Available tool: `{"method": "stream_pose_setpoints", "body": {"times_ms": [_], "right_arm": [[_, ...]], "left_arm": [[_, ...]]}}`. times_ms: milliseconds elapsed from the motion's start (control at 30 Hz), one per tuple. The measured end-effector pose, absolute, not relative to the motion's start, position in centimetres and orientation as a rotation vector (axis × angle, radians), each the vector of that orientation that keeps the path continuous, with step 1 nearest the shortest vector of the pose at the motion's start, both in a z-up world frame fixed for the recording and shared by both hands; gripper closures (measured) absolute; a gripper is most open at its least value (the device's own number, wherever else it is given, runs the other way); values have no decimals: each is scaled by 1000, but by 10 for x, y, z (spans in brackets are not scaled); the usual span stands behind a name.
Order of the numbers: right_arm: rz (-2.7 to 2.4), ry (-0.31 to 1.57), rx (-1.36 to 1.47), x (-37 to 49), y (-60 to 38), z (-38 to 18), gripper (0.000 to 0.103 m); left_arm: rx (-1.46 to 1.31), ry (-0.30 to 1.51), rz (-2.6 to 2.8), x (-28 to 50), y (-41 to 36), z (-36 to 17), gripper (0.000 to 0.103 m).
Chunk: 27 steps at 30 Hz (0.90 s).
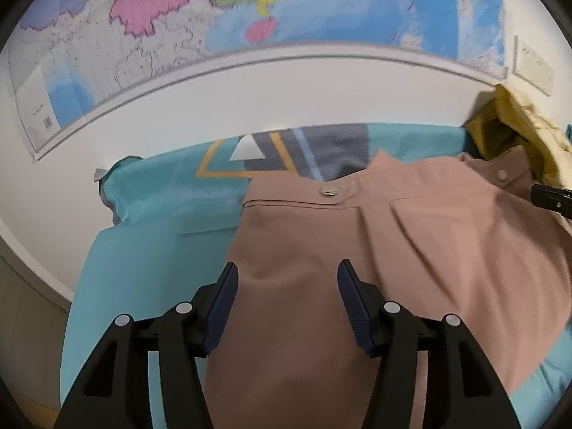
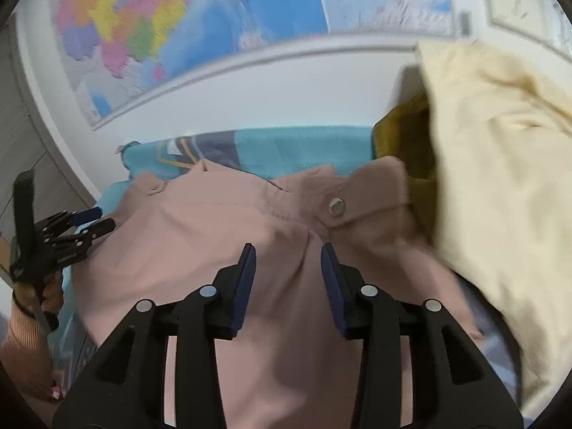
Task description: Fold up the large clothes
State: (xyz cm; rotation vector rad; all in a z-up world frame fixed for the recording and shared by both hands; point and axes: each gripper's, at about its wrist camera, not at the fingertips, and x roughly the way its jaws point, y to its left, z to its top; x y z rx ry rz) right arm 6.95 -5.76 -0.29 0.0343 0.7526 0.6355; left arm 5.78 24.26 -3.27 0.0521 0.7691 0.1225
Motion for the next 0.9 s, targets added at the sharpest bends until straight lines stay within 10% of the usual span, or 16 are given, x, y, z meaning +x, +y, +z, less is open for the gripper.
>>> {"method": "stream_pose_setpoints", "body": {"times_ms": [900], "right_arm": [[654,814,-104,6,-66,-51,53]], "left_arm": [[-16,855,72,10,269,-69,33]]}}
